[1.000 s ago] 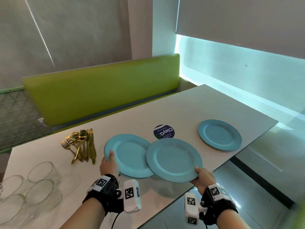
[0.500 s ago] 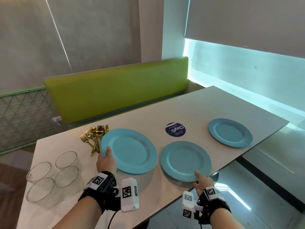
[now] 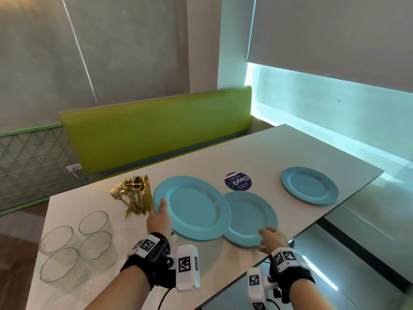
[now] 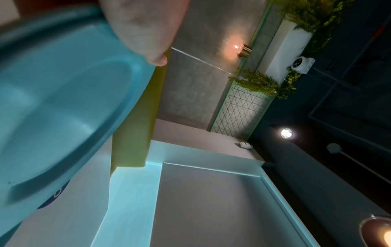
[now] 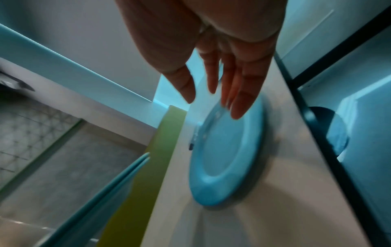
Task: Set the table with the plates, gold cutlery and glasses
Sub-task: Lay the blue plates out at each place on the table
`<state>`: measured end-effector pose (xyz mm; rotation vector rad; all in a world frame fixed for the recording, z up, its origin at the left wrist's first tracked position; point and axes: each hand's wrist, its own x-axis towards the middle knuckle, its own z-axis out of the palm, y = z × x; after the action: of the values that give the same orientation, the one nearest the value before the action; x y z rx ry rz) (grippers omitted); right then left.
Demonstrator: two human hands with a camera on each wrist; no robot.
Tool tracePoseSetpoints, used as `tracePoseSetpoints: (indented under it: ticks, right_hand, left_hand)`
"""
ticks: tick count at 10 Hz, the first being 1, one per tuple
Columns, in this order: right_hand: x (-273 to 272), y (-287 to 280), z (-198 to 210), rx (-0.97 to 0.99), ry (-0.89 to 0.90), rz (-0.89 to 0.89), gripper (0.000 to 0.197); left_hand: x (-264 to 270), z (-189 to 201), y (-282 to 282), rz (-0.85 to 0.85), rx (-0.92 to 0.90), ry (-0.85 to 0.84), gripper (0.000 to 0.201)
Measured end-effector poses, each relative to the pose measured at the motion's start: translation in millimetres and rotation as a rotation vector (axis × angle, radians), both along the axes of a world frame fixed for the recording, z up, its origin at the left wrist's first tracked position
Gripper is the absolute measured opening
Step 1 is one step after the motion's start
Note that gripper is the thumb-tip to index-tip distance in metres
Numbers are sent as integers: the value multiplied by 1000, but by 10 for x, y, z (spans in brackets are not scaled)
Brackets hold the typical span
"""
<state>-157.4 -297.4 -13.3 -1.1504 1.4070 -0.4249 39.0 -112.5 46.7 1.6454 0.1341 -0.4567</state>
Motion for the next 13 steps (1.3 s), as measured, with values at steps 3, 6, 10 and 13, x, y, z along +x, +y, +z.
tracePoseSetpoints:
  ticks: [3,6,10,13]
  right_hand:
    - [393,-227,626,-68,-164,136,10]
    - [875,-1104,891,100,-390,37,13]
    - [1464,-3030,689,136,-391,-188,23]
    - [1665,-3807,146,265,-303,-159,21]
  left_hand:
    - [101,-146,-568,-128,-197,182,66]
    - [416,241,-1245,-87,-208,68,27]
    - [1294,184,-2259,171,58,-60,47]
    - [1477,-115,-2582,237,135,29,49]
